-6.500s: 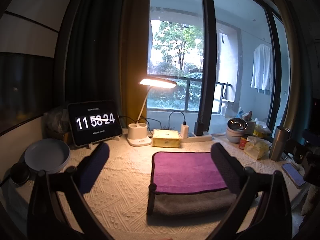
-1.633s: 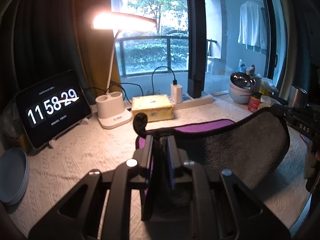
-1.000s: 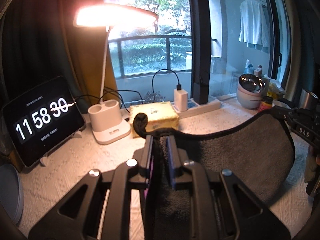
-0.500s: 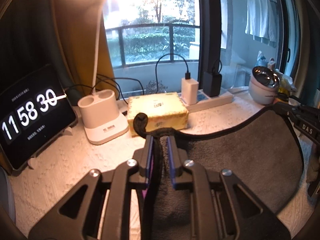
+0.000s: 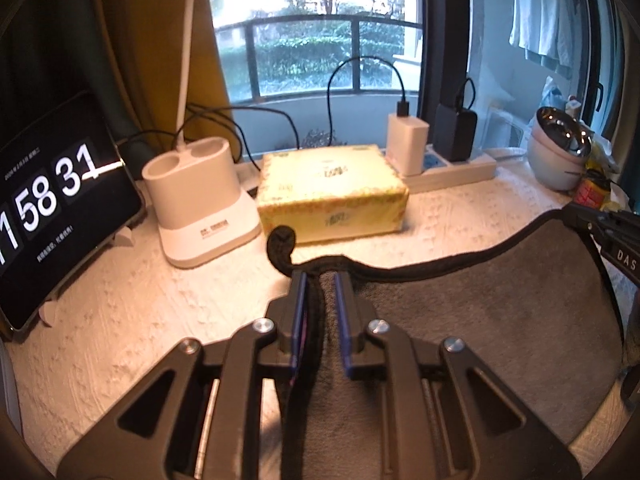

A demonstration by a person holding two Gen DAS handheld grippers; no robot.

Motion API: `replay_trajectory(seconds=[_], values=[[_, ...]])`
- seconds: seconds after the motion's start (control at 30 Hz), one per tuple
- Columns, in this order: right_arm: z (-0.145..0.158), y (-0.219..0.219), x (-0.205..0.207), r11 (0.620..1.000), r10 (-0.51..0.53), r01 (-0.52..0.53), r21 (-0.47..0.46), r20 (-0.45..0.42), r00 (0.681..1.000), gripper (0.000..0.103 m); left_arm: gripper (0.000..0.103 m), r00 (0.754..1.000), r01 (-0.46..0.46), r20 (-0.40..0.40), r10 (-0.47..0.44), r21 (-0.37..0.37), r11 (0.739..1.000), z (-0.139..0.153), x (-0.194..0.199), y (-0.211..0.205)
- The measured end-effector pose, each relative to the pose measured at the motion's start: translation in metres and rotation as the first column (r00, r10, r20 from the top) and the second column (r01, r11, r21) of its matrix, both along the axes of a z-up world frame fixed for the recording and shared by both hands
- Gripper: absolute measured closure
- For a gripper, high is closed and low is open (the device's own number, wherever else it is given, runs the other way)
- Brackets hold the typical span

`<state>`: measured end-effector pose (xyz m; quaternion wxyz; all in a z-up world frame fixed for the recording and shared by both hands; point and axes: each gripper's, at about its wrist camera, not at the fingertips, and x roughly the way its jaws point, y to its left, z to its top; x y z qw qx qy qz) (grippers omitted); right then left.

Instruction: Fold towel

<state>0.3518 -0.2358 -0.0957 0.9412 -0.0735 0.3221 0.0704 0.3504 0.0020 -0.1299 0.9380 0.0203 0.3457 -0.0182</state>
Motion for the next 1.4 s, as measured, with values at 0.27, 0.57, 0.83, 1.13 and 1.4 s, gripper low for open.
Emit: replay_trajectory(seconds=[0.27,0.57,0.83,1.13,1.4], values=[[-0.014,-0.001,0.01,1.0,-0.019,0.018,-0.017,-0.06,0.998,0.099,0.086,0.999,-0.009,-0.046,0.008,-0.01,1.0,-0.01,0.007,0.002],[-0.023,-0.005,0.016,0.999,-0.053,0.051,-0.018,-0.111,0.992,0.098,0.082,0.994,-0.039,-0.097,0.04,0.015,0.999,-0.017,0.015,0.002],[-0.025,-0.005,0.017,0.997,-0.071,0.069,-0.02,-0.123,0.99,0.067,0.068,0.993,-0.05,-0.11,0.051,0.009,0.999,-0.018,0.012,0.005],[-0.018,-0.012,0.009,0.994,-0.107,0.108,0.007,-0.071,0.992,0.044,0.023,0.995,-0.076,-0.064,0.074,-0.039,0.996,-0.003,-0.003,0.012],[-0.002,-0.016,-0.007,0.99,-0.141,0.141,0.005,-0.032,0.99,0.033,0.021,0.996,-0.084,-0.032,0.082,-0.06,0.995,0.01,-0.027,0.016]])
